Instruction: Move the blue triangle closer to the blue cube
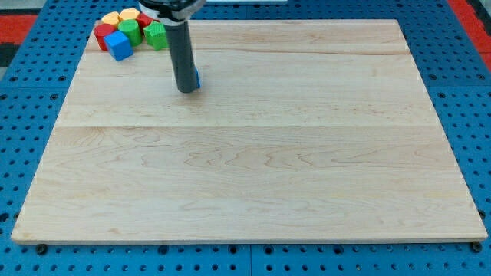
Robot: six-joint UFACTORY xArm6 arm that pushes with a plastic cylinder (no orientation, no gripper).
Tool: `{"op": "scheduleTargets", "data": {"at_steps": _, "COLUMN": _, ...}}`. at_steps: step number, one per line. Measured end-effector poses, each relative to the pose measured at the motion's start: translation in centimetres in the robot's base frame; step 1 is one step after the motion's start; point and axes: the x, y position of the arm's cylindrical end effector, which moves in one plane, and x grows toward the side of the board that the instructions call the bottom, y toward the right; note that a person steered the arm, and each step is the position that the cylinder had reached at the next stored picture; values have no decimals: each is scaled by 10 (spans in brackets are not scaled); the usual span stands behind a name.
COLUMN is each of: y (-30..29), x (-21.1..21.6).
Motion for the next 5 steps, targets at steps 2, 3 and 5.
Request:
{"op": "scheduleTargets", "data": {"at_steps": 2, "y": -16, "x": -20}}
{"op": "scheduleTargets", "data": {"at_steps": 3, "y": 15, "x": 2}}
{"op": "scheduleTargets", "data": {"at_steps": 5, "y": 48, "x": -8}}
